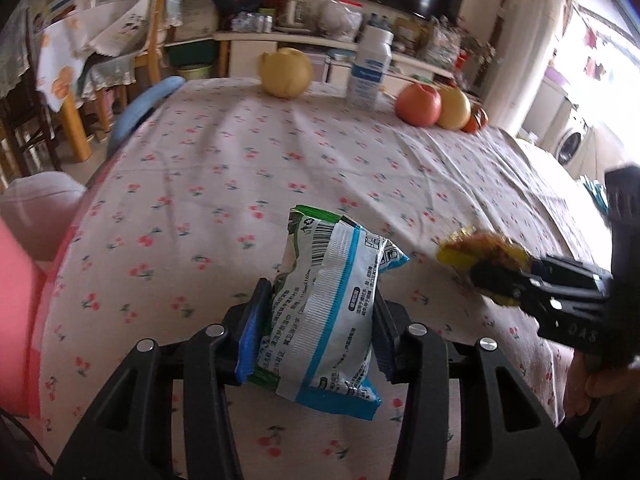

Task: Collect trash
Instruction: 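Carry the blue-white pack and yellow wrapper to the pink bucket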

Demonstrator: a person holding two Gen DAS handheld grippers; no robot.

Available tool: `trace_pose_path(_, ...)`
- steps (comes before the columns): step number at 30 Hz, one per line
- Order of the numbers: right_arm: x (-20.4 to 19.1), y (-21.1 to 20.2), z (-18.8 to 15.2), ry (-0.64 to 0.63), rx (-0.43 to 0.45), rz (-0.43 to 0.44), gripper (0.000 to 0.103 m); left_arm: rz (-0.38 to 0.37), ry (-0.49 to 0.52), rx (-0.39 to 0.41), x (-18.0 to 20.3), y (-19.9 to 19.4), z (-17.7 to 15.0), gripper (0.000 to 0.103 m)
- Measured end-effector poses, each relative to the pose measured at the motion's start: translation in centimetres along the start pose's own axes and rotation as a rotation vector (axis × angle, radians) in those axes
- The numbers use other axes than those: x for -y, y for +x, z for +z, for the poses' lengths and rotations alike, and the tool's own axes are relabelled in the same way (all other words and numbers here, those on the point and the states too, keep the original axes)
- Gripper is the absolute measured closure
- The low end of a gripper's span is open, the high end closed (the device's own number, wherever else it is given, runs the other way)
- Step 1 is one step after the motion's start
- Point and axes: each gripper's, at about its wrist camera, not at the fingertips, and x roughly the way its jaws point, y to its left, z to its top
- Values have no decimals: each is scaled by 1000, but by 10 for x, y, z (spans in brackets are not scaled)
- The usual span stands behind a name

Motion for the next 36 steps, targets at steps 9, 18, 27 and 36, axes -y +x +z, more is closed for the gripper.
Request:
trace_pose_path(9, -16, -9, -2, -38, 15, -8, 64, 20, -75, 47, -26, -18, 3, 62)
trace_pose_path(18, -31, -10, -8, -62, 13, -21, 64, 9, -102, 68, -40, -29, 3, 62)
trace_pose_path(27, -45, -13, -7, -73, 20, -35, 64, 4, -146, 124, -57, -49, 6, 62)
trace_pose_path(36, -71, -16, 2, -99, 39, -21, 64, 8, -213, 201, -84, -76, 10, 62)
